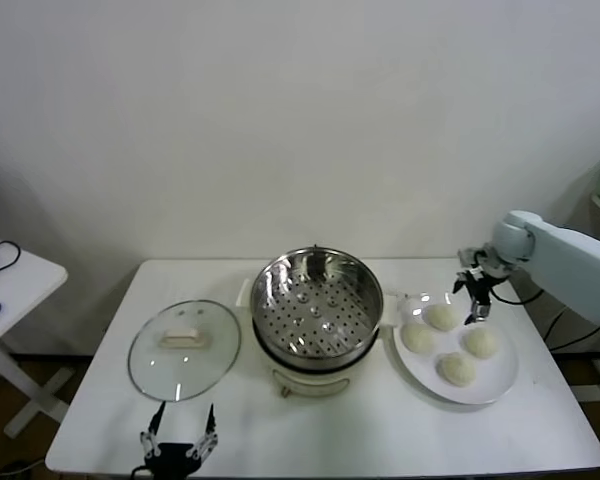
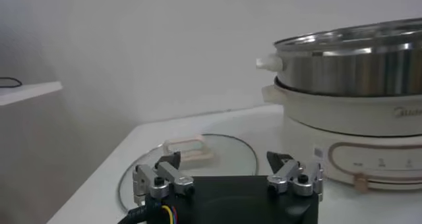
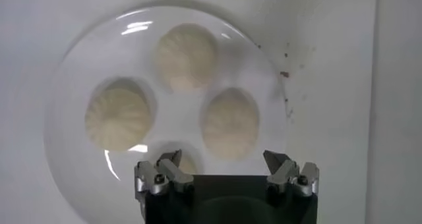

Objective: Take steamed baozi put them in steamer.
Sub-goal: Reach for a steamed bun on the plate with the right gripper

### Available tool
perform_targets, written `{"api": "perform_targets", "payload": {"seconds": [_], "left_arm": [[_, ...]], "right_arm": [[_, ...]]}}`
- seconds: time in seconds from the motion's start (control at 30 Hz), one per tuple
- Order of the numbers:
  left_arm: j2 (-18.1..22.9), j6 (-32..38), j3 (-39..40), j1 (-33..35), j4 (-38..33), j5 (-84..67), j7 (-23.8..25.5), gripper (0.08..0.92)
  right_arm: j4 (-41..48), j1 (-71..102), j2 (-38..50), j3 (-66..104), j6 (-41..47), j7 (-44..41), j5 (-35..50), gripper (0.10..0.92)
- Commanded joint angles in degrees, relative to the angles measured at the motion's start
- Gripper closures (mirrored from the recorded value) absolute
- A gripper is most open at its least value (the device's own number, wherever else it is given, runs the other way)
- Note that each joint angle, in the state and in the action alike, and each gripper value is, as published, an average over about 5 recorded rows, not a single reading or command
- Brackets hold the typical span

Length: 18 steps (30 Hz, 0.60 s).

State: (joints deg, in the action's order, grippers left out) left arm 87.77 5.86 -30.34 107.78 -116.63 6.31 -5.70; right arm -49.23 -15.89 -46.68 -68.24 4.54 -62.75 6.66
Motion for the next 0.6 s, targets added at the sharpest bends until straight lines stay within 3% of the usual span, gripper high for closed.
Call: {"api": "perform_targets", "payload": {"seconds": [0.03,0.6], "left_arm": [[0.0,0.1,-0.8,0.0,0.4,0.1,0.0,0.177],[0.1,0.0,-1.7,-0.2,1.4,0.4,0.0,0.177]], "right_arm": [[5.3,1.5,-3.0,0.8,-1.3,-0.8,-0.7,0.203],[11.5,7.4,-7.6,8.4,-3.1,1.7,-5.0,0.203]]}}
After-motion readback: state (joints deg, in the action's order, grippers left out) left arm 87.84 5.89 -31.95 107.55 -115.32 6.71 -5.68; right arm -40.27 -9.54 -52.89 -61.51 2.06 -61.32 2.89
